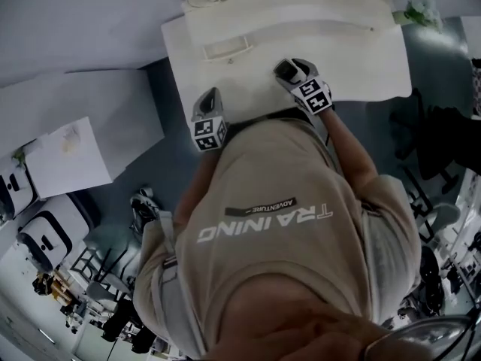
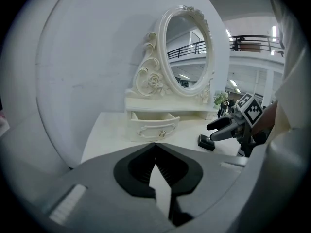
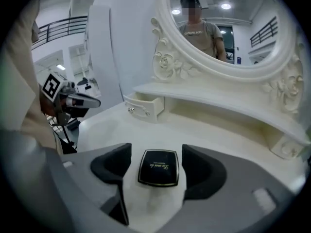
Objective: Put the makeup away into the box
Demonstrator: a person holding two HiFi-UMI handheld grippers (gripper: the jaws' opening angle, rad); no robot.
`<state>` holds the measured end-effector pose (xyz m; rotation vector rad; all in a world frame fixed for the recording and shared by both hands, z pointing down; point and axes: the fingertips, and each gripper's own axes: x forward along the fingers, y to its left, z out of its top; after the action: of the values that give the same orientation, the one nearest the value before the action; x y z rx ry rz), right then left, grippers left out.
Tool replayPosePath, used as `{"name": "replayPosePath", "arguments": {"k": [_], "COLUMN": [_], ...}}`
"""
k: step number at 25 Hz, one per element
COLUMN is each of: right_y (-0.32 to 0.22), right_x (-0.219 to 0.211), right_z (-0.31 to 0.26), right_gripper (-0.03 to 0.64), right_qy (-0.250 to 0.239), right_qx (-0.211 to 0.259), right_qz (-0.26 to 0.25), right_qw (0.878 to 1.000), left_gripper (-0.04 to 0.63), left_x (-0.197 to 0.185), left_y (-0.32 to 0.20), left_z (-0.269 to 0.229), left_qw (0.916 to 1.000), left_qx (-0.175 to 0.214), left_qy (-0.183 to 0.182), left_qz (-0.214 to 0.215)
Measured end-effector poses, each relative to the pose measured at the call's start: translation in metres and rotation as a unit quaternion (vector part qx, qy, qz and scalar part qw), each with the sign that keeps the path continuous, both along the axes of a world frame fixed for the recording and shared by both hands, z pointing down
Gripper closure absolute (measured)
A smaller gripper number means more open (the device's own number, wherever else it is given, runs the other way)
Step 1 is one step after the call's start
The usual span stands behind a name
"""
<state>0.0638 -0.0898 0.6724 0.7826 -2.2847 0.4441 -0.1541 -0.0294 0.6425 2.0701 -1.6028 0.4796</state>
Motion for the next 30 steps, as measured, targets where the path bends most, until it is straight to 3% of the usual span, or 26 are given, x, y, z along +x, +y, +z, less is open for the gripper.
{"name": "replayPosePath", "arguments": {"k": [9,16,20,26,30], "right_y": [-0.001,0.001,-0.003,0.006,0.006], "right_x": [-0.005,-0.002,-0.005,-0.001,0.003], "right_z": [0.043,0.056,0.057,0.055,0.045], "right_gripper": [0.287,0.284,0.284,0.284,0.284], "right_qy": [0.062,0.058,0.078,0.093,0.066], "right_qx": [-0.036,-0.032,-0.040,-0.057,-0.060], "right_qz": [0.008,-0.024,-0.012,0.012,0.040], "right_qw": [0.997,0.997,0.996,0.994,0.995], "left_gripper": [0.589,0.589,0.589,0.589,0.589], "left_x": [-0.058,-0.086,-0.102,-0.096,-0.091], "left_y": [0.018,0.026,0.026,0.018,0.006], "left_z": [0.005,0.008,0.016,0.013,-0.001], "left_qw": [0.9998,0.9997,0.9996,0.9995,0.9998], "left_qx": [-0.003,0.006,0.000,-0.004,0.001], "left_qy": [0.007,0.014,0.015,0.022,0.013], "left_qz": [-0.020,0.016,0.022,0.024,0.012]}}
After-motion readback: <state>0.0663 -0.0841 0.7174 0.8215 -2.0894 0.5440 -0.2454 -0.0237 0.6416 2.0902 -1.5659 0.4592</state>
